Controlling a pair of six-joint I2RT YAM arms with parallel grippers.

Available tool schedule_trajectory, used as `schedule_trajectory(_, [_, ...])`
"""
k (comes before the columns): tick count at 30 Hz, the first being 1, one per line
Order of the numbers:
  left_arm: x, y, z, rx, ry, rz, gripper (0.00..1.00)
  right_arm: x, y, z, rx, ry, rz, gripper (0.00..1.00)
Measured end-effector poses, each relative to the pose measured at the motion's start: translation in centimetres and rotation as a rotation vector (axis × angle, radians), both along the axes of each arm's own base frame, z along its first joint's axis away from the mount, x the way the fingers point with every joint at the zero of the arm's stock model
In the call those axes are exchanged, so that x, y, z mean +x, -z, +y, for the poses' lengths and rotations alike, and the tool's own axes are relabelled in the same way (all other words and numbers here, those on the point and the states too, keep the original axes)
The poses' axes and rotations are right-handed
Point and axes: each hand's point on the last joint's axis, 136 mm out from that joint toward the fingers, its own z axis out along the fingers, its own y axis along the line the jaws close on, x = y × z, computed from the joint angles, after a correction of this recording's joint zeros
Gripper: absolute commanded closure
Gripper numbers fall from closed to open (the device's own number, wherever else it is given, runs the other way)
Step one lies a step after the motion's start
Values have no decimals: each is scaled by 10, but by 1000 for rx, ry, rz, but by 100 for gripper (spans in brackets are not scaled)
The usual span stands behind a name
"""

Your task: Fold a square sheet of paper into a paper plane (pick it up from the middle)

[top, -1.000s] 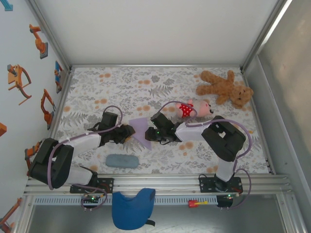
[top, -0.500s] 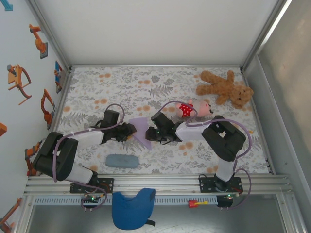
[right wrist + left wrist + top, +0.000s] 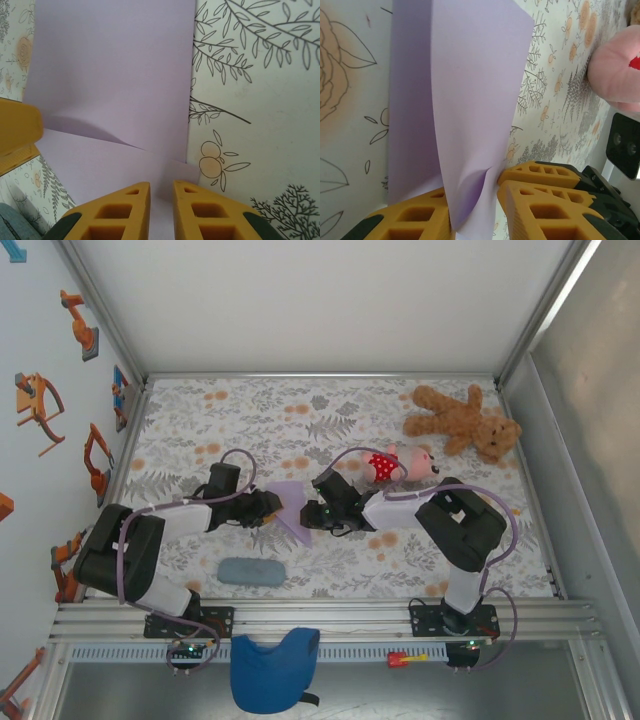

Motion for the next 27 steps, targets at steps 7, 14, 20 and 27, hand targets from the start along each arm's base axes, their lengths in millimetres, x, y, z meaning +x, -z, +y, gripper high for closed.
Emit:
schedule_trajectory(7, [-1, 5, -4, -13, 33, 21, 91, -1, 0, 0, -2, -24, -18, 73])
schedule_trajectory(14, [0, 3, -4, -11, 33, 21, 95, 7, -32, -11, -34, -47, -151, 51])
schedule_trajectory(20, [1, -1, -2, 22, -17, 21, 95, 16, -63, -27, -123, -43, -328, 55])
schedule_trajectory(27, [2, -1, -4, 85, -58, 51, 95, -16, -48, -12, -288, -182, -452, 58])
